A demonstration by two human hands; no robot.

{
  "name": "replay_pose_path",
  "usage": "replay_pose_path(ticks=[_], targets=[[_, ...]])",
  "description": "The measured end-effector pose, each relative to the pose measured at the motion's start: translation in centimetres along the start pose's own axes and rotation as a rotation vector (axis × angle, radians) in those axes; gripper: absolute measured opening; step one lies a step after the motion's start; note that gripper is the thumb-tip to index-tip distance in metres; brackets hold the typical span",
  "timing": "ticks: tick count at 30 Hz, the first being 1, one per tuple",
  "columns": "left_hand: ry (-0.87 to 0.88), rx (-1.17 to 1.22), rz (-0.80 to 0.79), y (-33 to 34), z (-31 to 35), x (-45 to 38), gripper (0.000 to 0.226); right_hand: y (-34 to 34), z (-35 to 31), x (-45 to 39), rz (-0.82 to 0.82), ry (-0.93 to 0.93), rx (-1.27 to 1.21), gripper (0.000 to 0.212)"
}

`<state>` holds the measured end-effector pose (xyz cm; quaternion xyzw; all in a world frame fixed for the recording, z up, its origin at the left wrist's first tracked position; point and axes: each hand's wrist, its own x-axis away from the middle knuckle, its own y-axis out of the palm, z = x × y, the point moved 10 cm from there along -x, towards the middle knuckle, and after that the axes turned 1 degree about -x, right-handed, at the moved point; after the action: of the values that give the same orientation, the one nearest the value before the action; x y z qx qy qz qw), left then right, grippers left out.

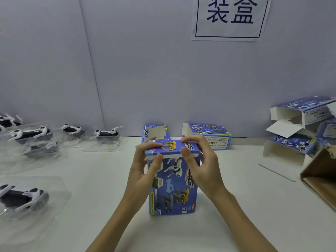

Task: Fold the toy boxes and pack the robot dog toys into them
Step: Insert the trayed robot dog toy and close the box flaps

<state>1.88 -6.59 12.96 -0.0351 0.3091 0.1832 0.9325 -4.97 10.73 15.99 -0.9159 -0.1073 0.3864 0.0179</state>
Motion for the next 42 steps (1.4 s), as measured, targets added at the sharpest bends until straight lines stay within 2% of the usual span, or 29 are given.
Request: replay_pose_path(ticks=[2, 4, 6, 8, 9, 11, 13, 15, 18, 22, 27, 30, 34, 37, 42], targets=[[-0.003, -0.007, -0.003, 0.1, -0.2, 0.0, 0.06, -0.3, -0.7, 0.1, 0.061, -0.07, 0.049, 0.047], [-0.009, -0.133, -0.02, 0.1, -0.8, 0.0, 0.081, -0.9, -0.3, 0.4, 0.155, -0.05, 0.025, 0.043], [0.034, -0.315, 0.019, -0.5, -0.8, 0.0, 0.08, -1.4, 1.1, 0.9, 0.251, 0.075, -0.077, 0.036], [0.223, -0.66, 0.1, -1.2, 0.8, 0.1, 0.066, -1.0, 2.6, 1.4, 0.282, 0.212, -0.215, 0.032], [0.34, -0.82, 0.118, -1.0, 1.7, 0.3, 0.065, -0.5, 3.1, 1.5, 0.274, 0.261, -0.276, 0.031], [0.43, -0.963, 0.084, -0.2, 2.2, 0.6, 0.087, 0.0, 3.2, 1.6, 0.263, 0.289, -0.339, 0.03], [0.399, -1.019, 0.025, 0.5, 1.7, 0.7, 0.121, 0.5, 2.8, 1.7, 0.249, 0.28, -0.363, 0.031], [0.359, -1.044, 0.029, 0.5, 1.2, 0.8, 0.136, 1.3, 2.8, 1.9, 0.197, 0.297, -0.357, 0.034], [0.349, -1.029, 0.034, -0.5, 0.9, 0.4, 0.132, 2.5, 3.0, 1.9, 0.088, 0.336, -0.354, 0.033], [0.361, -1.001, -0.095, -1.2, 0.5, -0.2, 0.129, 3.1, 3.2, 1.4, -0.052, 0.332, -0.351, 0.031], [0.49, -1.148, -0.207, -0.3, 0.1, 0.2, 0.13, 4.6, 4.7, 2.1, -0.176, 0.381, -0.293, 0.02], [0.5, -1.184, -0.185, 0.0, 0.2, 0.5, 0.13, 4.8, 4.6, 2.3, -0.152, 0.321, -0.257, 0.02], [0.533, -1.225, -0.091, 1.7, 1.1, 1.2, 0.123, 5.9, 4.0, 2.6, -0.201, 0.236, -0.219, 0.047], [0.545, -1.179, -0.027, 1.8, 1.7, 1.4, 0.116, 6.2, 3.8, 2.7, -0.212, 0.217, -0.186, 0.047], [0.56, -1.159, -0.012, 1.5, 2.0, 1.5, 0.113, 6.1, 3.5, 2.8, -0.197, 0.194, -0.195, 0.046]])
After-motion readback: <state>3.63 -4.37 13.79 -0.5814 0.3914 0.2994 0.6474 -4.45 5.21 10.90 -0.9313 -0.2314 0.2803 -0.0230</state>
